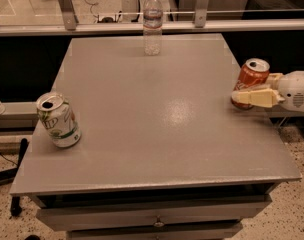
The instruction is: Move coke can near water bottle
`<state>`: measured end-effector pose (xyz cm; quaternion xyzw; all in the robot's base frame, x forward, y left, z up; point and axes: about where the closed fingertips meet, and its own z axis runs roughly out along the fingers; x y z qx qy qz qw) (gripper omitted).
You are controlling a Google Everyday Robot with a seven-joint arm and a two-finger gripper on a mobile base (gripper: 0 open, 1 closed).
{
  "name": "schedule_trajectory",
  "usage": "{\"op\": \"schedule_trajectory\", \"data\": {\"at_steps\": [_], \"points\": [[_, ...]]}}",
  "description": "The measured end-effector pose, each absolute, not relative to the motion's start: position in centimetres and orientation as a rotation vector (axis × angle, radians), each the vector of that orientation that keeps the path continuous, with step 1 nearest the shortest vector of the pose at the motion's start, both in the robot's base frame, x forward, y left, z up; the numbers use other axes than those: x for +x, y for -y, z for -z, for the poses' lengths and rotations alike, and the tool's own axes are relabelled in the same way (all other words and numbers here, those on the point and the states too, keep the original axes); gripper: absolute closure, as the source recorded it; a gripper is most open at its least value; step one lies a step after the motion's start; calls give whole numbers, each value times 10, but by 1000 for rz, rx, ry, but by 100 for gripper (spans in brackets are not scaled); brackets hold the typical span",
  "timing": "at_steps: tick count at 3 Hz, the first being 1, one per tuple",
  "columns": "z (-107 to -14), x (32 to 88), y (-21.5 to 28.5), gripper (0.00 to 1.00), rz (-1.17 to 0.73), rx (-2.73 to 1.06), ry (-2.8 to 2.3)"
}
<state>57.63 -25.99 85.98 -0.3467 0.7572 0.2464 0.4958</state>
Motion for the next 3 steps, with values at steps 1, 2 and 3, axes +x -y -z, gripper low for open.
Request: {"op": "schedule_trajectory", "data": {"at_steps": [1, 2, 3], "points": [[-867, 589, 245, 64, -604, -877, -1787], [-888, 611, 218, 88, -609, -926, -1714], [-889, 612, 216, 100, -611, -929, -1711]]}}
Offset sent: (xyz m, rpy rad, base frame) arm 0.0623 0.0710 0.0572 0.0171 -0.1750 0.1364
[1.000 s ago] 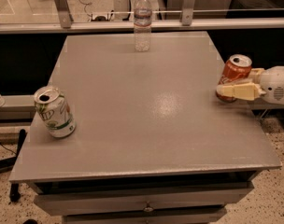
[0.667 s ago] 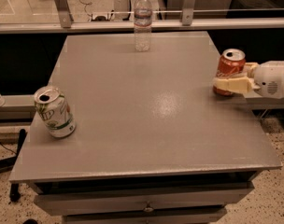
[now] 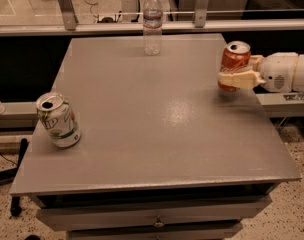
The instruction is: Move coke can near water bottle
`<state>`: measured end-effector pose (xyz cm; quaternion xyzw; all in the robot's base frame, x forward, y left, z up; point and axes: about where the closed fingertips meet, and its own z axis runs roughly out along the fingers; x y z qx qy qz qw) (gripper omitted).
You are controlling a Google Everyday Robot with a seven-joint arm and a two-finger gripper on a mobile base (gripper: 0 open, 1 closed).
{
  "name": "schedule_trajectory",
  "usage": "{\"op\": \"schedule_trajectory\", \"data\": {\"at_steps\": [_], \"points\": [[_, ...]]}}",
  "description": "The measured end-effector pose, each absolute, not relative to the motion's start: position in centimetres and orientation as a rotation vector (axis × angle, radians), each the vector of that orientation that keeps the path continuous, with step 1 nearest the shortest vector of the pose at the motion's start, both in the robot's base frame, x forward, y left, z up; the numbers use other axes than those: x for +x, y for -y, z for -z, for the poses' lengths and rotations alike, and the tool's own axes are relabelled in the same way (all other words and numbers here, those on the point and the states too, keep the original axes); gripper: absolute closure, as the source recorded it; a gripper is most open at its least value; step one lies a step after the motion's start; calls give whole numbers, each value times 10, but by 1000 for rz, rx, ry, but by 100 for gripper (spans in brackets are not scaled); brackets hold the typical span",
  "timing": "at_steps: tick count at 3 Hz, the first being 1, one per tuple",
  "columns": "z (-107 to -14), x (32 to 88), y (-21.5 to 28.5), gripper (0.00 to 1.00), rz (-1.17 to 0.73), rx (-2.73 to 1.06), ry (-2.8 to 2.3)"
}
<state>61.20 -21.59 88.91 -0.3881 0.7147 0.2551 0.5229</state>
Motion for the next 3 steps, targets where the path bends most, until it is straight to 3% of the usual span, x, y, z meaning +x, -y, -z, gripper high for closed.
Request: {"op": "schedule_trajectory", "data": {"at_steps": [1, 3], "points": [[-887, 617, 209, 100, -615, -940, -1704], [-902, 703, 156, 100, -619, -937, -1568]]}}
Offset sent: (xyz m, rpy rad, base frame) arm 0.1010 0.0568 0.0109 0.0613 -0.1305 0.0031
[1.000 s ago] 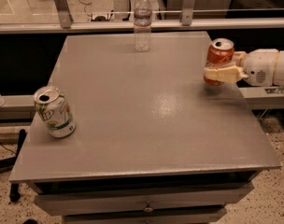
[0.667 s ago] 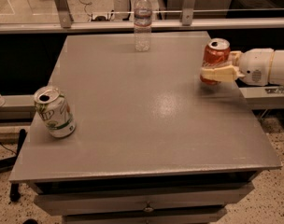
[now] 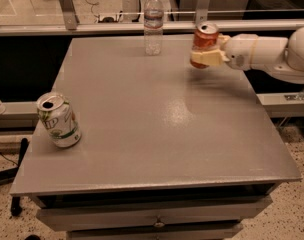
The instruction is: Move coke can near water bottle
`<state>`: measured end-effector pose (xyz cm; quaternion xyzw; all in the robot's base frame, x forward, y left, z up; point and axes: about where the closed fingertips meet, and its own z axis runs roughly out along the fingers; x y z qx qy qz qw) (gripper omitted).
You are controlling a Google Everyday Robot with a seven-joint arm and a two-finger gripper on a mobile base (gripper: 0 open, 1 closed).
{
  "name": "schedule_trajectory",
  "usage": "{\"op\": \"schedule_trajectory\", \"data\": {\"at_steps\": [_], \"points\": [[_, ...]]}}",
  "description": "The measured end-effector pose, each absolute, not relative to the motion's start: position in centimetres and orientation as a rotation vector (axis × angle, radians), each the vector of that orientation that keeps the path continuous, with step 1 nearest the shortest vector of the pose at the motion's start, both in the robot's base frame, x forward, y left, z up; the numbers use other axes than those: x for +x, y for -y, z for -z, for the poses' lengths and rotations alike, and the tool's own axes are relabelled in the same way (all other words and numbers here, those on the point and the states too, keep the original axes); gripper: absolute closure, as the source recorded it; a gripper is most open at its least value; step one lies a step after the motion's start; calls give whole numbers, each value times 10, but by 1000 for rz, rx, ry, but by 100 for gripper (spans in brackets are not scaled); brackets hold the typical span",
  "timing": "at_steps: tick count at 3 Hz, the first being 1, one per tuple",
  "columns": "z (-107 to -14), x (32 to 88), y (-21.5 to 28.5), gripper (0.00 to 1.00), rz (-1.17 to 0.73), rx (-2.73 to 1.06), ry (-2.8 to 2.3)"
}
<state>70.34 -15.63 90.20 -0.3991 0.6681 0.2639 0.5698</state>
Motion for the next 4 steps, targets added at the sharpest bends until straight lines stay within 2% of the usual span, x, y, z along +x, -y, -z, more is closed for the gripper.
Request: {"op": "schedule_trajectory", "data": {"at_steps": [2, 4], "points": [[-909, 780, 116, 100, -592, -947, -1512], [-885, 817, 91, 100, -611, -945, -1554]]}}
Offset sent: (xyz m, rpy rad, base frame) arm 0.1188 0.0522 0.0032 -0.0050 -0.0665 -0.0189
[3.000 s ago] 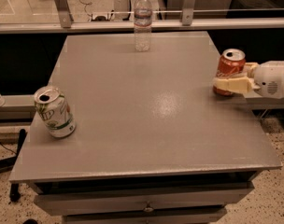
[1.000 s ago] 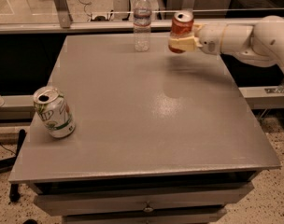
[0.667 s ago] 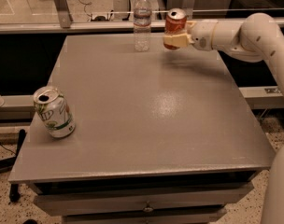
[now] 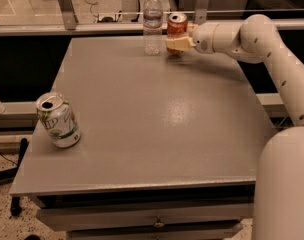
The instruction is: Move coke can near water bottle
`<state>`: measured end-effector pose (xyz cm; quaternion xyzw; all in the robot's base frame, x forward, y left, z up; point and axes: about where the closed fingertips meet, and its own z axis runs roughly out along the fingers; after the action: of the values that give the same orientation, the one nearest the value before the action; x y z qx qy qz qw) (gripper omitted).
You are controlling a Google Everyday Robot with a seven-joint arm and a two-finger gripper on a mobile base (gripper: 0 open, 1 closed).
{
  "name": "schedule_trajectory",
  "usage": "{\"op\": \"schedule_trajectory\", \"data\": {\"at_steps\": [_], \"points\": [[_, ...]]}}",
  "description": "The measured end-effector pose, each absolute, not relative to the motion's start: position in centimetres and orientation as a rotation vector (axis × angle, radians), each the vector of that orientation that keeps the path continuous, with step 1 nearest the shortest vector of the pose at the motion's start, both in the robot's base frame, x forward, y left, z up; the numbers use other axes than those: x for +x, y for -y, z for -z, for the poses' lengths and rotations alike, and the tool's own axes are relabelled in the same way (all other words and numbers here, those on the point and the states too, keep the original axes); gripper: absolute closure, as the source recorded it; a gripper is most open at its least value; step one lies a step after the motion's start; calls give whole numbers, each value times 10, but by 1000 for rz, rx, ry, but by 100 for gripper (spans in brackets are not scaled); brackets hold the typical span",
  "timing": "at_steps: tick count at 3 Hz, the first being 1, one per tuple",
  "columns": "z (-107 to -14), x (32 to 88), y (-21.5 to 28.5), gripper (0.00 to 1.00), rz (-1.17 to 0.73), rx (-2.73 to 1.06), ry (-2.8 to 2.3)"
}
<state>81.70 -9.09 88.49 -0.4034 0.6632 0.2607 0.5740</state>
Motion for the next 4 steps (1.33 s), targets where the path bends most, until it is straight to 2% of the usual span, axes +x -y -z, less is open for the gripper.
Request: {"op": "schedule_trajectory", "data": {"at_steps": [1, 4], "points": [[-877, 823, 82, 82, -621, -962, -1573], [-871, 820, 82, 12, -648, -983, -1581]]}}
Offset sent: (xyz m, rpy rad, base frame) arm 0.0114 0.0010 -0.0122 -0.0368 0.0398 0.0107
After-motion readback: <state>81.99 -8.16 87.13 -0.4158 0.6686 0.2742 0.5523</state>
